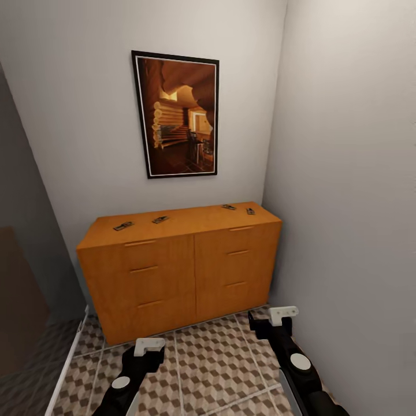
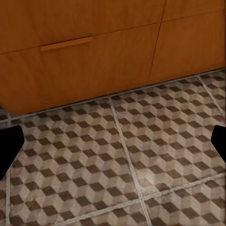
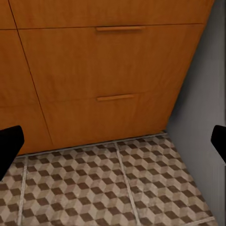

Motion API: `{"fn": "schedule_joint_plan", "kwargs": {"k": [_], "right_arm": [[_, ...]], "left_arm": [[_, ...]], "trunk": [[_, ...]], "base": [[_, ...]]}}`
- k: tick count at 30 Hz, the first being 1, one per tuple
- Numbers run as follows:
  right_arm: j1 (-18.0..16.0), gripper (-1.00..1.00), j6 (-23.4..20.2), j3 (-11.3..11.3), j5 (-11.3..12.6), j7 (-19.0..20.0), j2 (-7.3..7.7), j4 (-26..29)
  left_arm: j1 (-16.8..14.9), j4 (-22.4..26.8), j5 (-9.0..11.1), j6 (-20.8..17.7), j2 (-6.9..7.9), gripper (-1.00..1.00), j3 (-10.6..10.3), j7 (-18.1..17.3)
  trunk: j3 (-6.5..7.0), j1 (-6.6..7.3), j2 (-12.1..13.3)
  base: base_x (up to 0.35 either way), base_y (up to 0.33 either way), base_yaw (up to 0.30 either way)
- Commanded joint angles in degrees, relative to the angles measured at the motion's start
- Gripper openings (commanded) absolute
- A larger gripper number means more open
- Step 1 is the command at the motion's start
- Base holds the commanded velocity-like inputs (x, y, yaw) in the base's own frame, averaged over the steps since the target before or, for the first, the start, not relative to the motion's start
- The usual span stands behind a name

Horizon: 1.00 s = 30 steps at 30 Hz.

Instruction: Take the four mousetraps from the cabinet in the bathroom and place them on the bathroom floor. Make sure all four end up on the same floor surface, and ensure that at least two of them are either under or directly next to the same bathroom sink.

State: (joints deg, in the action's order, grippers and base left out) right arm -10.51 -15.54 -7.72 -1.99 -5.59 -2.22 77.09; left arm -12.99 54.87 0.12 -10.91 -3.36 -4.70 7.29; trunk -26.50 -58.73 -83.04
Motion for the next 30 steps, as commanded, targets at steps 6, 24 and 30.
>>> {"fn": "schedule_joint_plan", "kwargs": {"k": [6, 24, 30], "right_arm": [[0.0, 1.0, -0.4, -0.1, -0.2, -0.3, 0.02, 0.1], [0.0, 1.0, -0.4, -0.1, -0.2, -0.3, 0.02, 0.1], [0.0, 1.0, -0.4, -0.1, -0.2, -0.3, 0.02, 0.1]], "left_arm": [[0.0, 0.1, 0.0, -0.3, 0.02, 1.0, -0.1, 0.4], [0.0, 0.2, 0.1, 0.0, 0.02, 1.0, -0.1, 0.3], [0.0, 0.1, 0.1, 2.2, 0.02, 1.0, -0.1, 0.3]], "trunk": [[-0.07, 0.0, 0.0], [-0.07, 0.0, 0.0], [-0.07, 0.0, 0.0]], "base": [[0.048, -0.087, 0.0], [0.14, -0.006, 0.0], [0.022, 0.0, 0.0]]}}
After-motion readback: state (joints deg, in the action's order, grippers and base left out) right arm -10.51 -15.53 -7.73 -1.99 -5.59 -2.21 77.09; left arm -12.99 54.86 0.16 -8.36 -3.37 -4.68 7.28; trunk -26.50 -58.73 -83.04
